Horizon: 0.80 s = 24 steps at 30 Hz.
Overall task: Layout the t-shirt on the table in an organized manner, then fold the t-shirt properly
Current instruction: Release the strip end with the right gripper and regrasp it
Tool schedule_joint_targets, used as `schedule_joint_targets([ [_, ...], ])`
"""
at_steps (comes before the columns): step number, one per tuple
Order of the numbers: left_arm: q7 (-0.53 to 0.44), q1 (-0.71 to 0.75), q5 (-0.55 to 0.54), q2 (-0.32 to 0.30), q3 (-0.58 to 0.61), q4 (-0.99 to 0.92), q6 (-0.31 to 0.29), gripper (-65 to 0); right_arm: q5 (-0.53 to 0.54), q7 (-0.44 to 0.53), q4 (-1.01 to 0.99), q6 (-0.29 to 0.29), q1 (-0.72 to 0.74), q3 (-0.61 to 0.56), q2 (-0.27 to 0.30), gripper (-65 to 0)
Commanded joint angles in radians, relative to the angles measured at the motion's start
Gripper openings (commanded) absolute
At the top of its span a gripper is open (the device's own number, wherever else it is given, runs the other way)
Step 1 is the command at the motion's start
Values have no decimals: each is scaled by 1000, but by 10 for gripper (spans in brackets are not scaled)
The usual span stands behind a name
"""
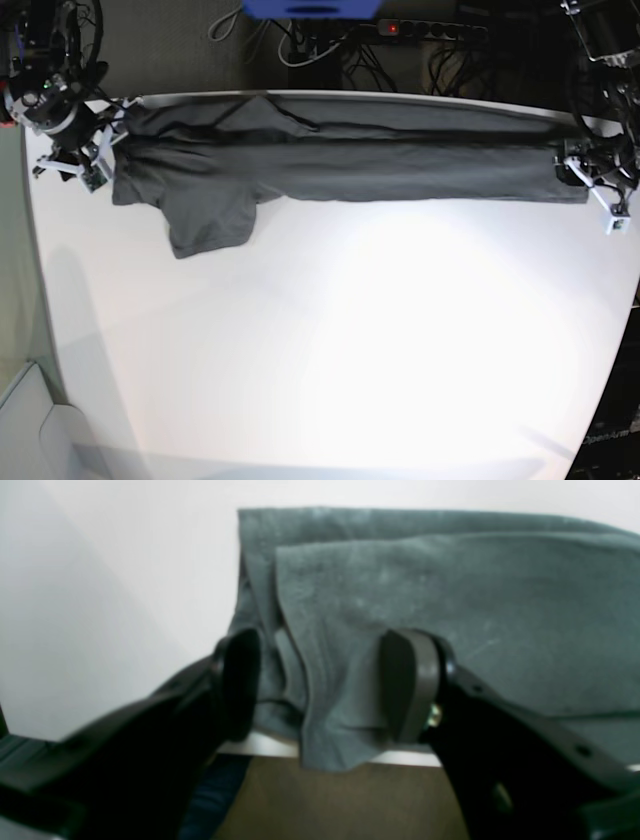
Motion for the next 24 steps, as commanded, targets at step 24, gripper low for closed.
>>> schedule_joint_targets([
  [24,-9,-10,-12,-19,-6,18,3,-271,1,-287,-216,-4,531,-214,-107,-360],
])
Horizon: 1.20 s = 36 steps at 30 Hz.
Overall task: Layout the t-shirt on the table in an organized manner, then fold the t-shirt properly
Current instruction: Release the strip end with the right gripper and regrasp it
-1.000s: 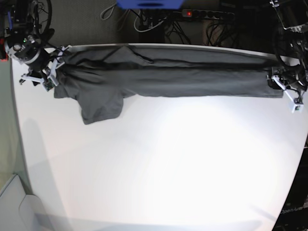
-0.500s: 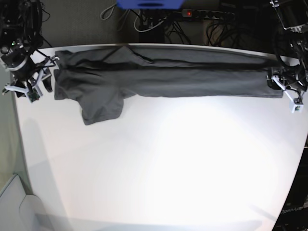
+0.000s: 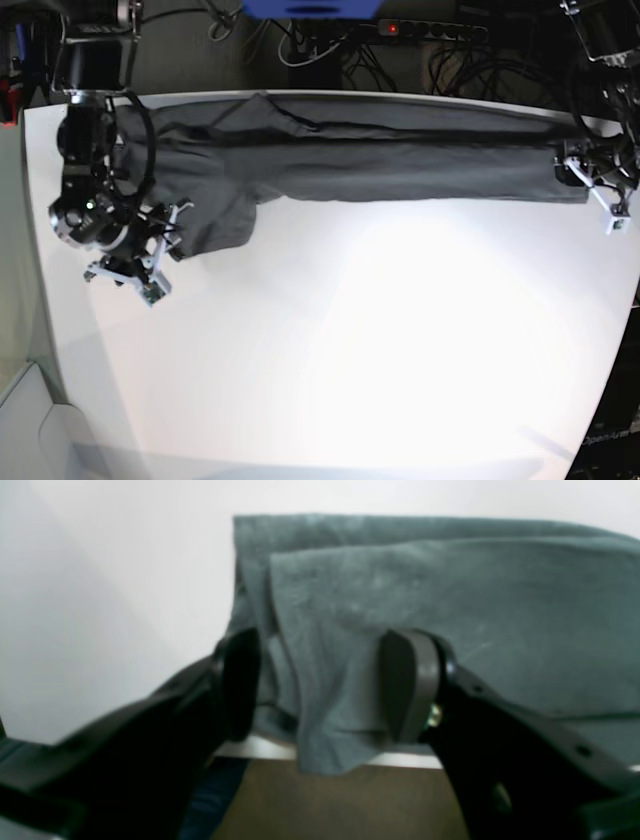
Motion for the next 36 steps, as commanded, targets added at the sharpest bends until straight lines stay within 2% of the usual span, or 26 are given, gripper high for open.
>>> schedule_joint_targets([
  [1,-10,-10,-5,-20,-7,15,2,-271,3,15,-29,-5,40,4,5,-360],
  [6,-10,-12,-5,-20,-8,14,2,-271,3,64,-230,-5,123,4,2,-360],
  [13,-10,-17,3,-1,-8,12,2,-271,1,136,-351,-5,126,-2,5,-367],
  [15,-10,-17,3,0,-8,12,2,-271,1,136,-351,-5,118,-10,5,-411],
  [20,-10,-18,3,0,-8,11,2,-277,1,135,-345,-5,101,-28,6,-650],
  [22,-10,-18,3,0,-8,9,2,-285,1,135,-340,-5,100,-24,6,-650],
  [29,-10,-18,3,0,-8,9,2,-288,1,118,-35,-5,-12,-25,0,-650],
  [36,-32,-18,3,0,-7,7,2,-288,3,24,349,-5,-175,-25,-27,-650],
])
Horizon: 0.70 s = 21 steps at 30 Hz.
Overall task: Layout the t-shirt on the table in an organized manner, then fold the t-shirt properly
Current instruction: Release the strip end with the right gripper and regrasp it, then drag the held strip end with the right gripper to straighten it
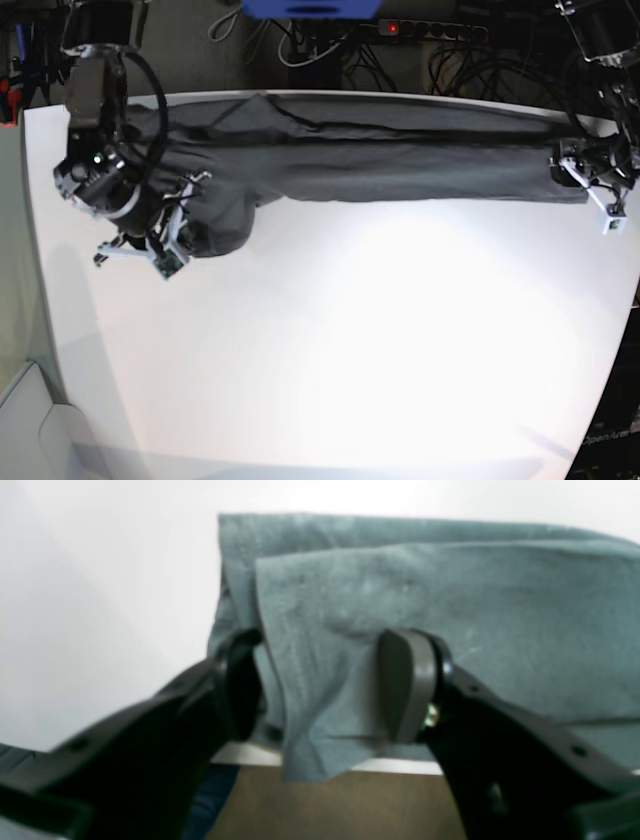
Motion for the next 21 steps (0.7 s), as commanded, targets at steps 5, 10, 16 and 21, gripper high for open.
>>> schedule_joint_targets([
  [5,-37,-4,-5,-20,-5,12,2,-288,12,8,152,-5,-81,10,5,-650],
  [10,-37,-2,-5,-20,-5,12,2,-288,12,14,160,-5,-168,36,16,-650],
  [16,-37,-2,-5,-20,-5,12,2,-288,12,84,161,-5,-254,128,11,-650],
  [21,-37,-2,-5,-20,-5,12,2,-286,12,107,158,-5,-292,194,13,-650],
])
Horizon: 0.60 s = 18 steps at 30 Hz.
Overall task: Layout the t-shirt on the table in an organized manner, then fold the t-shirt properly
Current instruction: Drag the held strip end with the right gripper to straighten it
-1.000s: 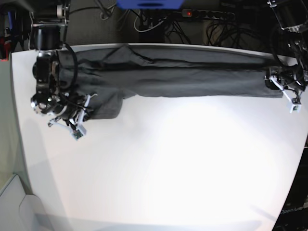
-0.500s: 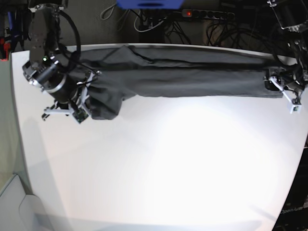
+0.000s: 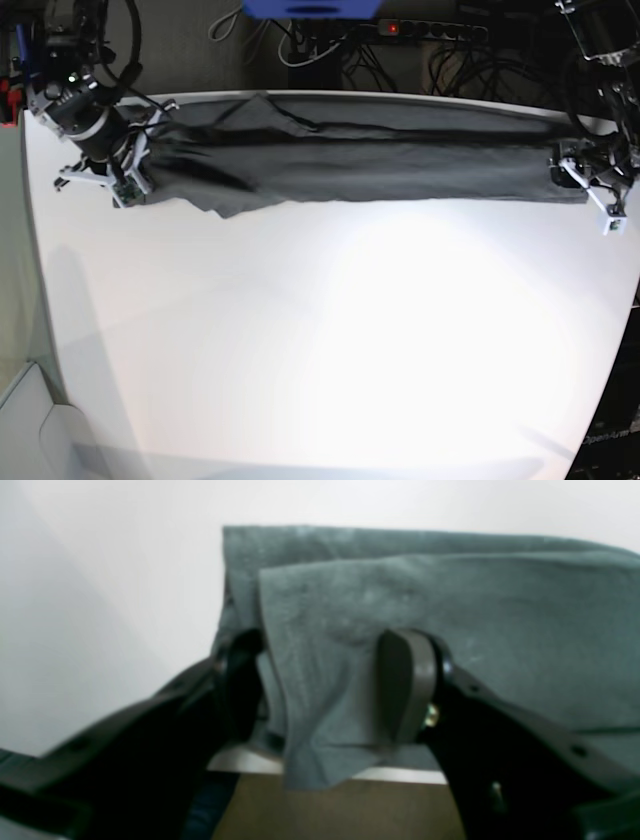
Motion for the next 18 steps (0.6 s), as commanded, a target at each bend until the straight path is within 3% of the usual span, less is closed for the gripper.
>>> schedule_joint_targets([
  [1,-10,-9,-6,-20,-6,13,2,-285,7,28,16,-4,-6,22,9,-650],
  [18,-10,-7,-6,-22,-6,13,2,-284,10,109,12,-4,-148,71,0,-650],
])
